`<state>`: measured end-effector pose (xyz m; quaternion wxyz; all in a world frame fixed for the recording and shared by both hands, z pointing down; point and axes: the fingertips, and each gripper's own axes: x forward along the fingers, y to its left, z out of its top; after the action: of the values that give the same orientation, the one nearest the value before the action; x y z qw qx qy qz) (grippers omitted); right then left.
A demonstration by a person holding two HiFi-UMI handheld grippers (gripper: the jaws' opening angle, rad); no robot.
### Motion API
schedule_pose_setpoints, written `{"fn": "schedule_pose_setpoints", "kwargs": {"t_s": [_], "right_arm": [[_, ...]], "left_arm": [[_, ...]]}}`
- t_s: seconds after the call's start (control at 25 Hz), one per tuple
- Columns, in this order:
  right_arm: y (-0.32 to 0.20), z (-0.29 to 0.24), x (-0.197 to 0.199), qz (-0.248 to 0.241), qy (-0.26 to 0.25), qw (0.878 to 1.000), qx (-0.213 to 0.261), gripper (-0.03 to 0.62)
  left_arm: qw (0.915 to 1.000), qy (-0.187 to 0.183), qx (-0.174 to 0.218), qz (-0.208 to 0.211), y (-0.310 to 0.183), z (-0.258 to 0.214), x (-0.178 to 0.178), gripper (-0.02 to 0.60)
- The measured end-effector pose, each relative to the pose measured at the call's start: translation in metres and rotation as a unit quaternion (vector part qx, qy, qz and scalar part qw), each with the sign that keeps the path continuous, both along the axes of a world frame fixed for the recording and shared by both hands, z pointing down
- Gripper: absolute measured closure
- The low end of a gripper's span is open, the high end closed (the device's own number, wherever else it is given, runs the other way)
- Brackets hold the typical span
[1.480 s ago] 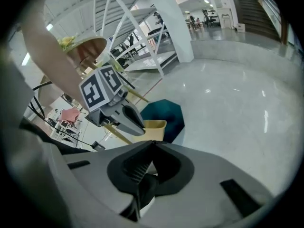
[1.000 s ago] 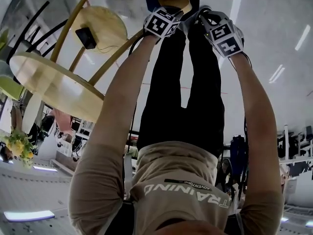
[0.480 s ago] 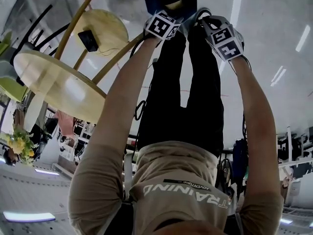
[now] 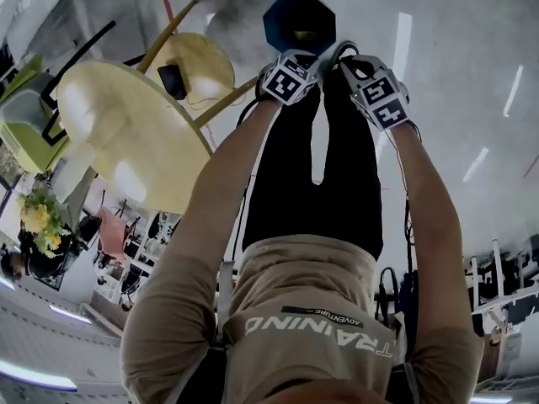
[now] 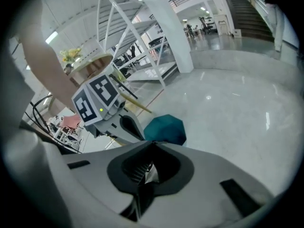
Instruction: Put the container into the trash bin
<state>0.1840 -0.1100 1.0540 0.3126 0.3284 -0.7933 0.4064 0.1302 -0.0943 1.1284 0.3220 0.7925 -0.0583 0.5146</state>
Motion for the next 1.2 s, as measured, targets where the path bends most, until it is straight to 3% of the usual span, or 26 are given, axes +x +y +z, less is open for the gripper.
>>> {"fn": "schedule_pose_setpoints", "kwargs": {"t_s": [0.12, 0.28, 0.52, 0.72, 0.84, 1.04, 1.2], "right_arm": [[-0.015, -0.040, 0.017, 0.026, 0.013, 0.999, 0.024, 0.589], [0.002, -0.096, 0.024, 0.049, 0.019, 0.999, 0.014, 0.589], [0.011, -0.196, 0.021, 0.086, -0.026, 0.995, 0.037, 0.589], [-0.016, -0.286, 0.015, 0.111, -0.103, 0.982, 0.113, 0.589], [-0.024, -0.333, 0.012, 0.112, -0.109, 0.977, 0.144, 0.589], [-0.045, -0.406, 0.001, 0.115, -0.117, 0.966, 0.201, 0.589], [-0.052, -0.456, -0.003, 0.107, -0.084, 0.961, 0.241, 0.589]], "left_arm": [[0.9993, 0.010, 0.024, -0.025, -0.016, -0.057, 0.005, 0.571], [0.9951, 0.037, 0.055, -0.074, -0.018, -0.148, 0.000, 0.571], [0.9868, 0.080, 0.089, -0.109, -0.024, -0.266, -0.006, 0.571], [0.9629, 0.155, 0.134, -0.176, -0.058, -0.356, 0.000, 0.571], [0.9472, 0.191, 0.153, -0.207, -0.070, -0.413, -0.002, 0.571], [0.9262, 0.221, 0.212, -0.220, -0.087, -0.484, -0.020, 0.571], [0.9087, 0.241, 0.253, -0.228, -0.094, -0.534, -0.038, 0.571]]}}
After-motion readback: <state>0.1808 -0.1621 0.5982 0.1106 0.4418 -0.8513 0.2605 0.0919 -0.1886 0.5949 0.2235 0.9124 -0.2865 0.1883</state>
